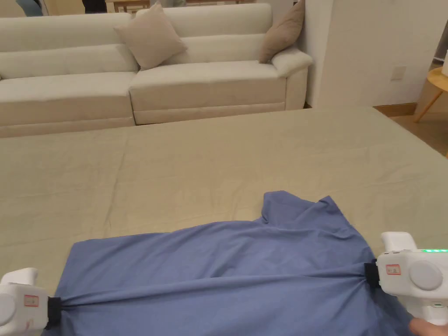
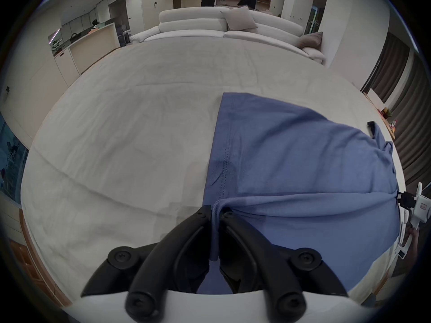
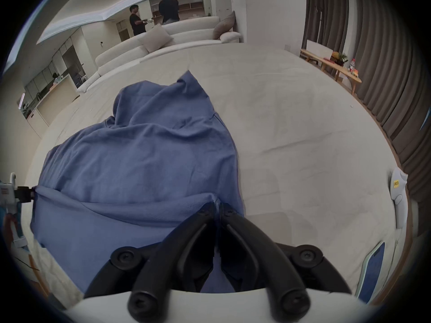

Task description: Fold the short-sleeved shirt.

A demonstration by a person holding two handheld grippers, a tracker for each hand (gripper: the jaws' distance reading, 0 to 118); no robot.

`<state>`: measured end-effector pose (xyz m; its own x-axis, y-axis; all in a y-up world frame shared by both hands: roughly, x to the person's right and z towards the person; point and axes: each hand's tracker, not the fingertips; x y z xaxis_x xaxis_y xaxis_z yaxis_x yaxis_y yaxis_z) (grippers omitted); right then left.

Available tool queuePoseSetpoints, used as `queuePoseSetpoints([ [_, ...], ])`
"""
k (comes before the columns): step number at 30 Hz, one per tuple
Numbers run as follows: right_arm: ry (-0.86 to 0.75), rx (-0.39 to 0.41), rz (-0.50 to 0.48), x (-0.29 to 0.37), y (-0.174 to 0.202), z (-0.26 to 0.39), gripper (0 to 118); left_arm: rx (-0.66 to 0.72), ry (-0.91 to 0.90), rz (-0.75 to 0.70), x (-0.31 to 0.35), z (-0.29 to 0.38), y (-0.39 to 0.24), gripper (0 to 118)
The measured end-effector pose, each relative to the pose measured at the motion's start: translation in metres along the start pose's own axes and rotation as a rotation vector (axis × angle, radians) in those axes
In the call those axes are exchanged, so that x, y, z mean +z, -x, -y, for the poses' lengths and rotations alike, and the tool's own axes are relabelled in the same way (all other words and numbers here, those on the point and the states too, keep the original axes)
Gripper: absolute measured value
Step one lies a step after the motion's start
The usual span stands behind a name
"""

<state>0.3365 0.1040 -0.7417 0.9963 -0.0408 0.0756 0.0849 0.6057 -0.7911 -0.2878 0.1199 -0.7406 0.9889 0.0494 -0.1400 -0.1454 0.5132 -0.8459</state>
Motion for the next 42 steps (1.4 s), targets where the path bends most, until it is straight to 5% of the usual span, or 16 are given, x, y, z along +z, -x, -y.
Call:
queuePoseSetpoints([
  [5,-0.002,0.045,-0.008,0.005,-0.004,-0.002,15,-0.111,-0.052,0.014,-0.004,0.007,0.0,9],
  [7,-0.046,0.046,0.08,0.02,-0.006,-0.004,49,-0.189,-0.08,-0.046,0.001,0.007,0.01,54],
  [9,-0.214,-0.102,0.015,0.069,-0.014,-0.009,68,-0.109,-0.131,0.0,0.035,0.006,0.022,104],
  [13,-0.596,-0.251,-0.175,0.202,-0.011,-0.015,118,0.048,-0.564,0.106,0.169,0.011,0.026,104],
  [19,-0.907,-0.101,-0.211,0.332,0.023,0.004,118,-0.039,-0.949,0.123,0.327,0.061,-0.009,102],
  [20,-0.883,-0.072,-0.199,0.341,0.028,0.007,118,-0.058,-0.95,0.105,0.34,0.068,-0.012,93],
  [22,-0.835,-0.072,-0.23,0.346,0.032,0.014,108,-0.066,-0.949,0.122,0.357,0.085,-0.014,20],
  [24,-0.827,-0.059,-0.26,0.351,0.032,0.026,88,-0.076,-0.908,0.146,0.359,0.091,-0.015,3],
  [25,-0.82,-0.054,-0.233,0.352,0.034,0.029,74,-0.079,-0.858,0.116,0.356,0.096,-0.014,0],
  [26,-0.801,-0.052,-0.194,0.352,0.034,0.032,28,-0.087,-0.802,0.122,0.352,0.097,-0.011,0],
  [27,-0.795,-0.05,-0.188,0.35,0.035,0.037,0,-0.106,-0.734,0.142,0.342,0.098,-0.007,0],
  [35,-0.68,-0.085,-0.189,0.327,0.011,0.074,0,0.116,-0.214,0.394,0.211,0.093,0.048,0],
  [36,-0.663,-0.083,-0.175,0.323,0.009,0.078,0,0.162,-0.148,0.383,0.191,0.091,0.055,14],
  [38,-0.629,-0.082,-0.159,0.323,0.007,0.08,0,0.169,-0.067,0.309,0.156,0.091,0.06,89],
  [39,-0.617,-0.084,-0.16,0.32,0.005,0.083,0,0.145,-0.015,0.265,0.14,0.092,0.059,114],
  [42,-0.582,-0.071,-0.131,0.314,0.006,0.088,0,0.119,0.044,0.17,0.107,0.094,0.053,114],
])
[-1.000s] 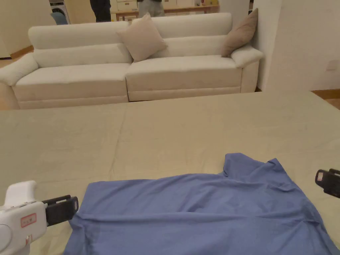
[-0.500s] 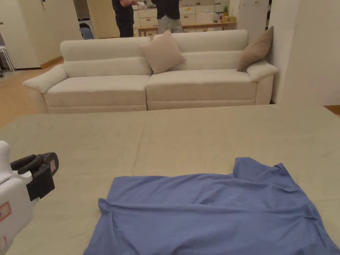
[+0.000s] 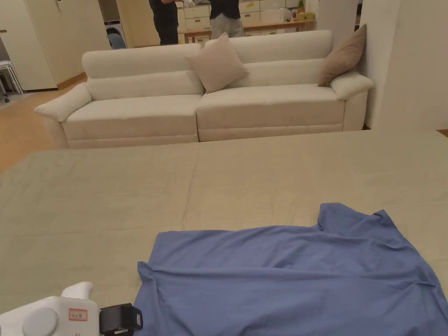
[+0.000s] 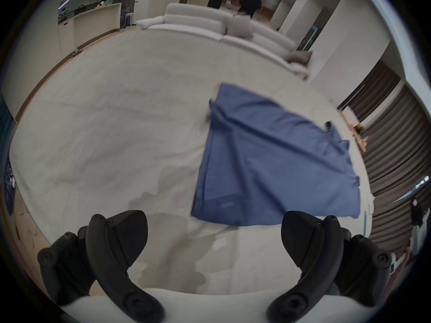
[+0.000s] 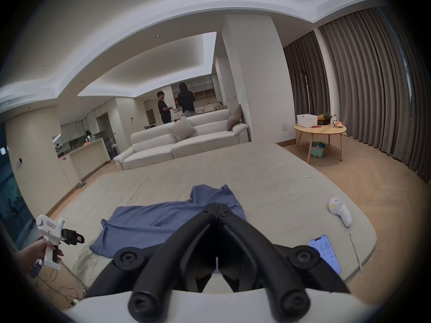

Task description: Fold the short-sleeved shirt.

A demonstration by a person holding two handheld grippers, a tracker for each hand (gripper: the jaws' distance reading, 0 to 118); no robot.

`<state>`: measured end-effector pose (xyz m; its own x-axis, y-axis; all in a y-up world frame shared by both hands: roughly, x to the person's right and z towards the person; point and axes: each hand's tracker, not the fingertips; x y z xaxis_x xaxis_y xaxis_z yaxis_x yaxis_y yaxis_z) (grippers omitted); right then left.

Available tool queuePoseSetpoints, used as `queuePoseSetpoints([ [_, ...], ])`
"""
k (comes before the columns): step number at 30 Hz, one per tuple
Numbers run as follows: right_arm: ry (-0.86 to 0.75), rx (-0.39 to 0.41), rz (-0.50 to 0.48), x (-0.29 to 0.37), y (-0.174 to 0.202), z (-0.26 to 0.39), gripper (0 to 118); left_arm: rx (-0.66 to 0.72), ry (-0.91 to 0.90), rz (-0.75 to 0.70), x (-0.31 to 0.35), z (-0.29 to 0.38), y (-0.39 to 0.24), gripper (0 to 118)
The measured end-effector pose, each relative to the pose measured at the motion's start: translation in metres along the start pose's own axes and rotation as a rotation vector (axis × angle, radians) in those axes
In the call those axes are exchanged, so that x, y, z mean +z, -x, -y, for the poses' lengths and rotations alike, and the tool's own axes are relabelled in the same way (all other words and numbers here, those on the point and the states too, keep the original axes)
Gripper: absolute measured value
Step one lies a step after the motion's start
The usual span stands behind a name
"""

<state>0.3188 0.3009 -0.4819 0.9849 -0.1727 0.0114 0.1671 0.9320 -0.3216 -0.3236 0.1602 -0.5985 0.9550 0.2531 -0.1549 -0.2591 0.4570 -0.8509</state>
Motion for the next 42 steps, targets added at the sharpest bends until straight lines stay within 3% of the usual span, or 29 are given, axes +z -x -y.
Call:
queuePoseSetpoints([
  [2,0.029,0.012,0.023,-0.005,-0.002,0.008,0,0.028,0.055,-0.04,-0.029,-0.003,0.007,113],
  [3,0.046,0.0,0.024,-0.007,-0.002,0.009,0,0.027,0.067,-0.031,-0.041,-0.003,0.007,103],
  [5,0.067,-0.035,0.021,-0.012,-0.006,0.017,0,-0.024,0.098,-0.032,-0.055,0.001,0.0,68],
  [6,0.077,-0.041,0.019,-0.014,-0.007,0.019,0,-0.079,0.085,-0.062,-0.06,0.001,-0.007,56],
  [9,0.114,-0.027,0.037,-0.024,-0.006,0.027,0,-0.224,0.075,-0.162,-0.073,0.007,-0.029,53],
  [13,0.149,-0.063,0.016,-0.034,-0.008,0.04,0,-0.11,0.027,-0.099,-0.057,0.005,-0.015,28],
  [14,0.156,-0.059,0.017,-0.037,-0.007,0.044,0,-0.09,0.003,-0.054,-0.051,0.005,-0.012,7],
  [22,0.33,-0.076,-0.016,-0.106,-0.036,0.078,0,-0.108,-0.093,-0.021,-0.007,-0.003,-0.033,5],
  [23,0.346,-0.079,-0.019,-0.114,-0.042,0.081,5,-0.107,-0.107,-0.018,-0.003,-0.004,-0.036,5],
  [24,0.354,-0.077,-0.012,-0.121,-0.046,0.084,45,-0.116,-0.116,0.0,0.002,-0.005,-0.039,5],
  [25,0.372,-0.087,-0.024,-0.129,-0.051,0.086,95,-0.117,-0.133,0.007,0.011,-0.002,-0.048,5],
  [26,0.426,-0.071,-0.067,-0.14,-0.054,0.091,118,-0.125,-0.149,-0.004,0.015,-0.003,-0.051,5],
  [27,0.341,-0.093,-0.102,-0.147,-0.064,0.1,113,-0.128,-0.155,-0.002,0.018,-0.004,-0.053,5],
  [29,0.488,0.0,-0.017,-0.167,-0.067,0.117,115,-0.129,-0.186,0.016,0.028,-0.005,-0.059,5],
  [30,0.547,0.003,-0.004,-0.176,-0.07,0.123,115,-0.122,-0.189,0.023,0.031,-0.006,-0.06,5],
  [32,0.61,-0.026,0.008,-0.185,-0.08,0.134,109,-0.108,-0.197,0.026,0.034,-0.006,-0.062,5],
  [33,0.647,-0.065,0.035,-0.191,-0.086,0.144,95,-0.1,-0.192,0.036,0.034,-0.008,-0.06,5],
  [34,0.692,-0.125,0.046,-0.196,-0.089,0.152,94,-0.1,-0.188,0.04,0.033,-0.008,-0.06,5],
  [35,0.639,-0.081,0.119,-0.193,-0.079,0.153,93,-0.104,-0.189,0.023,0.032,-0.006,-0.062,5],
  [36,0.575,-0.032,0.077,-0.187,-0.067,0.147,83,-0.116,-0.186,0.006,0.03,-0.005,-0.063,5],
  [37,0.604,-0.047,0.082,-0.187,-0.061,0.146,67,-0.121,-0.182,0.002,0.028,-0.007,-0.062,5],
  [38,0.591,-0.052,0.076,-0.185,-0.055,0.146,44,-0.119,-0.178,-0.001,0.025,-0.006,-0.062,5],
  [39,0.592,-0.051,0.056,-0.185,-0.05,0.147,9,-0.107,-0.174,-0.003,0.023,-0.004,-0.062,5],
  [41,0.58,-0.074,0.003,-0.183,-0.044,0.148,9,-0.091,-0.168,-0.003,0.018,-0.005,-0.058,5],
  [42,0.58,-0.052,0.031,-0.184,-0.039,0.147,9,-0.089,-0.167,-0.011,0.017,-0.003,-0.058,5],
])
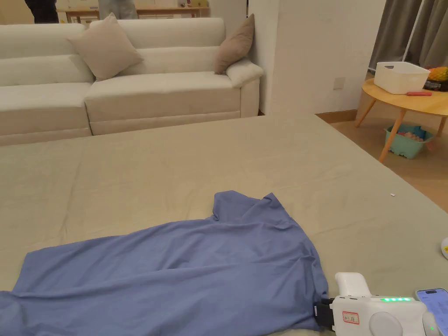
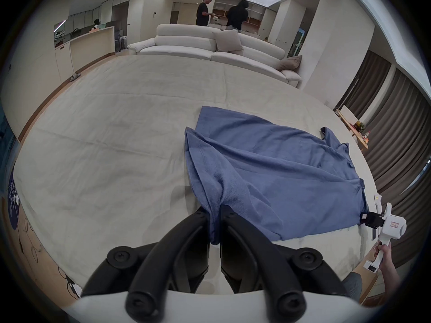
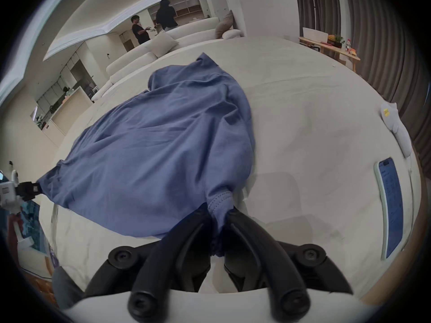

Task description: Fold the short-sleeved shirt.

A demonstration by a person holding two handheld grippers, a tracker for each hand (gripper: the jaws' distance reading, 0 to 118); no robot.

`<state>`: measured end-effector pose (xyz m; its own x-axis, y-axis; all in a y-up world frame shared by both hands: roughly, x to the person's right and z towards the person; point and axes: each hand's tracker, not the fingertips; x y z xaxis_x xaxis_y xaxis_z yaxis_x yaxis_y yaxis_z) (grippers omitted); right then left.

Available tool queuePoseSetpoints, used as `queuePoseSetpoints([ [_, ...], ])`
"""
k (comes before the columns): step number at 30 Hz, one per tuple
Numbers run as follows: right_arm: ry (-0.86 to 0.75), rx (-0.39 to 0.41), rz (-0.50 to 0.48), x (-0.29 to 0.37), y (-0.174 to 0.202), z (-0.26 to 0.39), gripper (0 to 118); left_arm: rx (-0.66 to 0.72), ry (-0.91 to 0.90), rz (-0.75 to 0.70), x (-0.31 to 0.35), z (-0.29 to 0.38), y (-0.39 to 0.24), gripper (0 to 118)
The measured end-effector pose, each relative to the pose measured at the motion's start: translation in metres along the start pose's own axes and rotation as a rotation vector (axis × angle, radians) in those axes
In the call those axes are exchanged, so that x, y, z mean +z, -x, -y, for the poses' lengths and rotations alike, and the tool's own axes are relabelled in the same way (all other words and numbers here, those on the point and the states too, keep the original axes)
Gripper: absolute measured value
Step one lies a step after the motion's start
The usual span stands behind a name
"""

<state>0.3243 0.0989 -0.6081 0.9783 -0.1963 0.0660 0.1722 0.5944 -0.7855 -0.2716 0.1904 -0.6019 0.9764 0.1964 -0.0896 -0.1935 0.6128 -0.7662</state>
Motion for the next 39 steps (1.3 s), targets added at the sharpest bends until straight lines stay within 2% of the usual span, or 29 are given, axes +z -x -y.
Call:
queuePoseSetpoints([
  [2,-0.021,0.053,0.012,0.004,0.002,-0.009,9,0.001,0.001,-0.007,0.001,0.0,0.001,5],
  [6,-0.071,-0.056,-0.067,0.047,-0.007,-0.037,9,0.011,-0.019,0.006,0.021,-0.009,0.008,5],
  [9,-0.089,-0.009,-0.112,0.092,-0.004,-0.054,9,-0.005,-0.049,0.032,0.048,-0.012,0.004,5],
  [12,-0.082,-0.026,-0.178,0.138,-0.006,-0.057,9,-0.026,-0.063,0.048,0.082,-0.005,0.001,5],
  [14,-0.097,0.006,-0.166,0.169,0.001,-0.046,9,-0.019,-0.063,0.059,0.103,0.007,0.004,5],
  [16,-0.071,0.079,-0.136,0.184,0.0,-0.03,9,-0.005,-0.037,0.065,0.114,0.023,0.013,5],
  [17,-0.025,0.101,-0.127,0.186,-0.003,-0.022,9,-0.013,-0.018,0.048,0.113,0.033,0.016,5],
  [19,0.058,0.089,-0.106,0.179,-0.009,0.008,9,-0.051,0.075,-0.028,0.105,0.057,0.026,5],
  [22,0.17,0.078,-0.06,0.147,-0.019,0.053,9,0.012,0.152,-0.01,0.085,0.09,0.044,5],
  [24,0.247,0.041,-0.055,0.122,-0.023,0.08,9,0.023,0.205,-0.041,0.065,0.108,0.051,5],
  [26,0.252,0.082,-0.003,0.103,-0.024,0.098,9,0.024,0.235,-0.054,0.05,0.123,0.055,5],
  [29,0.192,0.062,-0.006,0.087,-0.036,0.108,12,0.01,0.26,-0.076,0.028,0.139,0.063,5],
  [31,0.185,0.046,-0.012,0.087,-0.037,0.11,17,0.025,0.308,-0.056,0.016,0.143,0.066,6],
  [32,0.18,0.045,-0.017,0.089,-0.038,0.109,24,0.029,0.286,-0.06,0.017,0.142,0.069,8],
  [33,0.185,0.051,-0.019,0.093,-0.038,0.103,36,0.08,0.266,-0.032,0.022,0.137,0.074,12],
  [34,0.202,0.086,0.005,0.098,-0.036,0.096,54,0.172,0.253,0.027,0.027,0.133,0.082,23],
  [35,0.185,0.117,0.058,0.107,-0.032,0.088,83,0.241,0.238,0.078,0.039,0.129,0.085,49],
  [36,0.093,0.137,0.1,0.129,-0.026,0.076,108,0.338,0.191,0.103,0.055,0.122,0.089,94],
  [37,-0.031,0.145,0.079,0.155,-0.02,0.064,111,0.421,0.094,0.149,0.077,0.113,0.092,111],
  [39,-0.259,0.147,0.022,0.2,-0.008,0.038,110,0.425,-0.202,0.251,0.128,0.092,0.088,112],
])
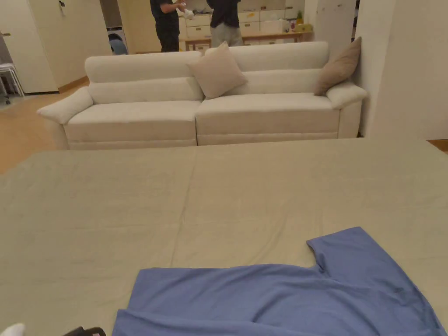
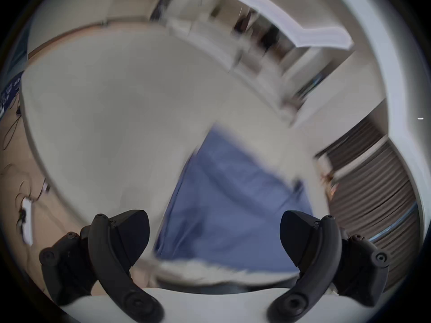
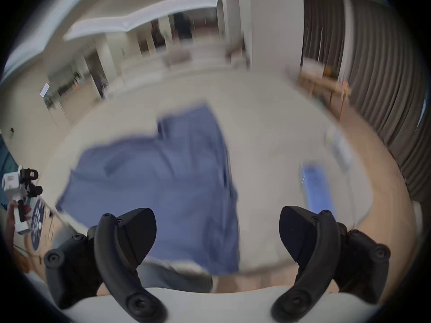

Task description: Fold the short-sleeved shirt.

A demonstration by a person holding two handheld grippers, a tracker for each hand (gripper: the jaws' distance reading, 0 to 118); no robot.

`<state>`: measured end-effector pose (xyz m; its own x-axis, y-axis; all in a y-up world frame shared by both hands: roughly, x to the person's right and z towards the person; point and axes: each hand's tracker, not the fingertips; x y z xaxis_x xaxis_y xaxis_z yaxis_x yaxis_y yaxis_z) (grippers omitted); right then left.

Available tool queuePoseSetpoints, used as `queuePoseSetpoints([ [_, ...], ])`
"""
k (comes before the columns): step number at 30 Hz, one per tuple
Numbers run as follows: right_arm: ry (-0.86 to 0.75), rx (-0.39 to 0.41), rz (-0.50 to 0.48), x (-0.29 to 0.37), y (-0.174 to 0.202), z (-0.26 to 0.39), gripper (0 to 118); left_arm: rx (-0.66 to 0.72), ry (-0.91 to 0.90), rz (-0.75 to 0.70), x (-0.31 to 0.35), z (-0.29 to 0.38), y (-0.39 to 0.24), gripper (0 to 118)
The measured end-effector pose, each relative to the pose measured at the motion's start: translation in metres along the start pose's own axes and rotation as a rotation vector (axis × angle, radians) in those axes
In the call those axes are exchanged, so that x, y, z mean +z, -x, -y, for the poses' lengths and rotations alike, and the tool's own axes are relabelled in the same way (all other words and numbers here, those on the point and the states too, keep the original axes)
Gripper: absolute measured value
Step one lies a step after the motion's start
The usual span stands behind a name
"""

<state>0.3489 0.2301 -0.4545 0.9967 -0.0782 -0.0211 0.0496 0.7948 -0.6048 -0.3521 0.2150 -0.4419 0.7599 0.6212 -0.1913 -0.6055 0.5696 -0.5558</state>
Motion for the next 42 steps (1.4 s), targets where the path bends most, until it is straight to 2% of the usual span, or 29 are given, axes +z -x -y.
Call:
queuePoseSetpoints([
  [1,-0.103,-0.017,-0.004,0.016,0.003,-0.018,110,-0.071,-0.119,0.011,0.017,-0.012,-0.015,112],
  [3,-0.262,-0.062,-0.021,0.044,0.012,-0.049,114,-0.215,-0.245,-0.039,0.039,-0.032,-0.045,112],
  [5,-0.355,-0.119,-0.027,0.056,0.021,-0.069,113,-0.369,-0.213,-0.134,0.048,-0.044,-0.078,110],
  [6,-0.328,-0.145,-0.036,0.057,0.025,-0.078,104,-0.439,-0.254,-0.159,0.048,-0.046,-0.088,96],
  [7,-0.31,-0.167,-0.059,0.054,0.026,-0.087,84,-0.538,-0.292,-0.178,0.043,-0.046,-0.1,65],
  [8,-0.335,-0.178,-0.073,0.053,0.027,-0.089,44,-0.618,-0.305,-0.188,0.036,-0.047,-0.111,23],
  [9,-0.342,-0.17,-0.063,0.05,0.029,-0.093,0,-0.66,-0.271,-0.236,0.021,-0.052,-0.118,0],
  [10,-0.34,-0.159,-0.033,0.045,0.035,-0.098,0,-0.673,-0.229,-0.271,0.007,-0.058,-0.121,0],
  [11,-0.34,-0.12,0.021,0.043,0.039,-0.104,0,-0.676,-0.138,-0.21,-0.011,-0.069,-0.122,0],
  [12,-0.332,-0.097,0.001,0.038,0.041,-0.106,0,-0.623,-0.024,-0.158,-0.032,-0.076,-0.124,0],
  [14,-0.331,-0.101,0.004,0.029,0.045,-0.107,0,-0.519,0.101,-0.104,-0.081,-0.092,-0.116,0],
  [18,-0.288,-0.112,-0.016,0.007,0.041,-0.104,0,-0.433,0.295,-0.163,-0.189,-0.116,-0.089,1],
  [19,-0.274,-0.108,-0.007,0.002,0.041,-0.103,0,-0.412,0.31,-0.169,-0.21,-0.119,-0.082,23],
  [22,-0.225,-0.107,0.012,-0.012,0.035,-0.098,0,-0.448,0.377,-0.298,-0.275,-0.129,-0.05,69],
  [23,-0.202,-0.095,0.02,-0.016,0.033,-0.098,0,-0.474,0.429,-0.308,-0.289,-0.126,-0.044,110],
  [24,-0.196,-0.089,0.029,-0.02,0.032,-0.096,0,-0.475,0.423,-0.322,-0.299,-0.123,-0.043,114],
  [26,-0.16,-0.068,0.052,-0.031,0.027,-0.091,0,-0.476,0.495,-0.369,-0.322,-0.116,-0.041,115],
  [28,-0.139,-0.072,0.066,-0.039,0.024,-0.087,0,-0.491,0.555,-0.339,-0.328,-0.106,-0.027,113],
  [29,-0.127,-0.076,0.063,-0.042,0.022,-0.085,0,-0.503,0.551,-0.341,-0.332,-0.101,-0.028,108],
  [30,-0.115,-0.087,0.058,-0.047,0.019,-0.081,0,-0.509,0.534,-0.343,-0.334,-0.095,-0.029,95],
  [32,-0.097,-0.105,0.059,-0.052,0.018,-0.077,0,-0.563,0.491,-0.395,-0.328,-0.09,-0.035,89],
  [34,-0.086,-0.112,0.057,-0.058,0.017,-0.071,0,-0.569,0.476,-0.357,-0.32,-0.091,-0.042,63],
  [35,-0.077,-0.116,0.052,-0.06,0.017,-0.07,0,-0.579,0.461,-0.326,-0.314,-0.093,-0.046,44],
  [36,-0.067,-0.118,0.038,-0.063,0.018,-0.068,0,-0.572,0.447,-0.278,-0.308,-0.093,-0.048,18],
  [37,-0.06,-0.118,0.026,-0.067,0.019,-0.067,0,-0.568,0.45,-0.241,-0.306,-0.093,-0.05,8],
  [42,-0.036,-0.134,-0.046,-0.097,0.022,-0.066,0,-0.538,0.441,-0.275,-0.309,-0.097,-0.052,6],
])
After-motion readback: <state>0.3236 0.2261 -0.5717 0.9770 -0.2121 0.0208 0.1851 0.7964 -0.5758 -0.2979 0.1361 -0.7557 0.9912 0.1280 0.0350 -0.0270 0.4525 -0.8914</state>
